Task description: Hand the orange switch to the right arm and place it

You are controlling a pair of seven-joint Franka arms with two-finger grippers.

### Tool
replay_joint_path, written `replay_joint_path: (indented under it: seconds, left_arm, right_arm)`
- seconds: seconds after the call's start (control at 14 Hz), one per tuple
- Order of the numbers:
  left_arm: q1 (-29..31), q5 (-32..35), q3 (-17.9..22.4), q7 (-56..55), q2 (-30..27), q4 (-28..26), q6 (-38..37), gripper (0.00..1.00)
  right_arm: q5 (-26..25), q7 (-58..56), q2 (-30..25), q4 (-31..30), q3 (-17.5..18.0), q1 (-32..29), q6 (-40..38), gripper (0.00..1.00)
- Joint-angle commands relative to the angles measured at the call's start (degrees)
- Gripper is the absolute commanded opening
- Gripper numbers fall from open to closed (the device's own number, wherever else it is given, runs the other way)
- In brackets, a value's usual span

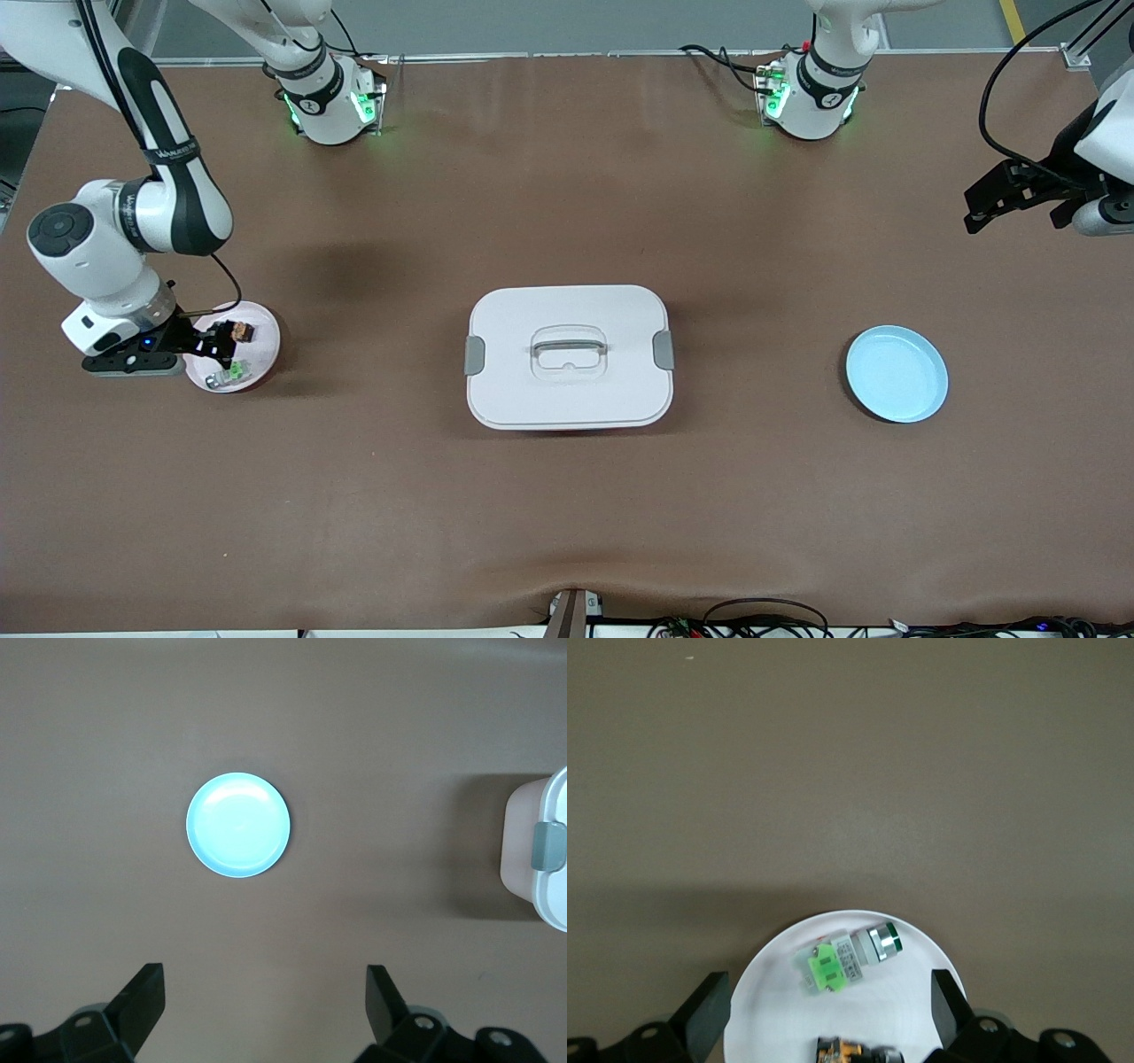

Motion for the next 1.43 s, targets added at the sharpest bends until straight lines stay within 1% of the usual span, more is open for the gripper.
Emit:
replay_joint_path:
  seconds: [0.0, 0.14, 0.29, 0.5, 0.57, 0.64, 0.71, 0.93, 1.21, 1.36]
  left_arm:
    - [0.0, -1.3, 0.3, 0.1, -1.1, -0.8, 0.2, 1.0]
    - [-0.1, -1.3, 0.0, -0.1, -1.1, -0.8, 0.0, 1.0]
    - [-0.2, -1.3, -0.1, -0.2, -1.0, -0.8, 0.1, 1.0]
    - [-0.4, -1.3, -0.2, -0.2, -1.0, -0.8, 0.1, 1.0]
    - [-0.4, -1.3, -0.2, -0.1, -1.0, -0.8, 0.1, 1.0]
    - [-0.4, -1.3, -0.2, -0.1, -1.0, -0.8, 0.0, 1.0]
    - [-0.4, -1.3, -0.3, -0.1, -1.0, -0.8, 0.0, 1.0]
    - [-0.5, -1.3, -0.3, -0.1, -1.0, -0.8, -0.1, 1.0]
    - [-0.4, -1.3, -0.7, -0.2, -1.2, -0.6, 0.0, 1.0]
    - [-0.3, -1.3, -0.7, -0.2, -1.4, -0.7, -0.1, 1.0]
  right_arm:
    - [2.6, 1.2, -0.4, 7.7, 0.0, 2.0, -12.1, 1.0]
    - [7.0, 1.2, -0.4, 10.8, -0.1, 2.7, -15.7, 1.0]
    - [7.3, 1.1, -0.7, 14.0, 0.0, 2.8, -20.1, 1.0]
    - [8.0, 1.2, -1.6, 22.8, 0.1, 2.9, -34.7, 1.0]
    - [10.5, 1.3, -1.6, 25.8, 0.0, 3.4, -39.3, 1.0]
    - [12.4, 1.2, -1.6, 27.7, 0.0, 3.4, -42.3, 1.0]
    - [12.7, 1.2, -1.8, 29.0, 0.0, 3.5, -43.6, 1.0]
    - [12.8, 2.6, -3.7, 29.1, 0.0, 3.5, -44.5, 1.0]
    - [12.8, 5.8, -8.8, 28.9, 0.0, 4.3, -49.6, 1.0]
    - [12.8, 10.7, -10.9, 28.7, 0.0, 5.5, -51.2, 1.0]
